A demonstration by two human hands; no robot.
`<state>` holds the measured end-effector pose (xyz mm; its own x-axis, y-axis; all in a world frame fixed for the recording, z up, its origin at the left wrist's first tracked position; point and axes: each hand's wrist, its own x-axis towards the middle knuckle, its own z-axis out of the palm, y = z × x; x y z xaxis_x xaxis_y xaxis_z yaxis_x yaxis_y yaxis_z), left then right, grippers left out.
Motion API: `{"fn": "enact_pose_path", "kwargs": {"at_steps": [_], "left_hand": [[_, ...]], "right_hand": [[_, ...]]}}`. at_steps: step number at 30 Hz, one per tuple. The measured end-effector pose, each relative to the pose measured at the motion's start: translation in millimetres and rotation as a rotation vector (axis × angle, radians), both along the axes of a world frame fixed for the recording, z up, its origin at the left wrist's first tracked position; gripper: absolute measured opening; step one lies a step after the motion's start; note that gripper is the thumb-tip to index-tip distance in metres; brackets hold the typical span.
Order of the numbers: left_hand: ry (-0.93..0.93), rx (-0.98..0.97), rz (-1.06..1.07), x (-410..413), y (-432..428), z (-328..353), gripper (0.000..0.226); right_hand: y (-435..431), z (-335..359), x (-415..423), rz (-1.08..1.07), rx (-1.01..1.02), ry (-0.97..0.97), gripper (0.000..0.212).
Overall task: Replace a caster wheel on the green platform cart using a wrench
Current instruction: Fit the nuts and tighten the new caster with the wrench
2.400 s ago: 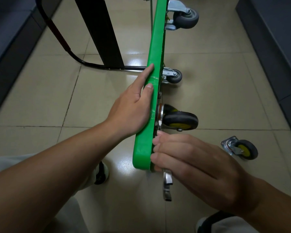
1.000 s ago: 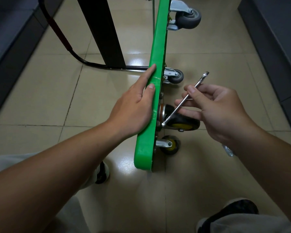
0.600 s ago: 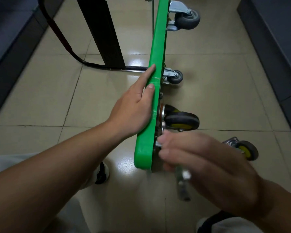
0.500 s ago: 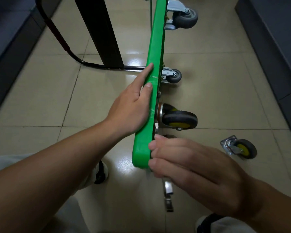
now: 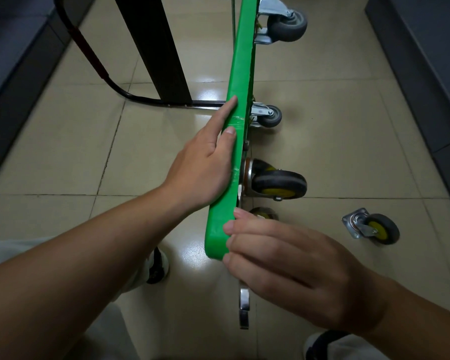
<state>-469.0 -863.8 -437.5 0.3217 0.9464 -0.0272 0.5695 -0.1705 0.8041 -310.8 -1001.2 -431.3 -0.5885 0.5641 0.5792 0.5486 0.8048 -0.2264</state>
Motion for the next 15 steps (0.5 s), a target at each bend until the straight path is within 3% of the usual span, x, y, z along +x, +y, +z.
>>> {"fn": "enact_pose_path", "kwargs": {"at_steps": [15], "left_hand": [[0.014, -0.004, -0.008, 0, -1, 1, 0.053]], "right_hand": [[-14, -6, -4, -0.020, -0.063, 0.066, 0.018]]}}
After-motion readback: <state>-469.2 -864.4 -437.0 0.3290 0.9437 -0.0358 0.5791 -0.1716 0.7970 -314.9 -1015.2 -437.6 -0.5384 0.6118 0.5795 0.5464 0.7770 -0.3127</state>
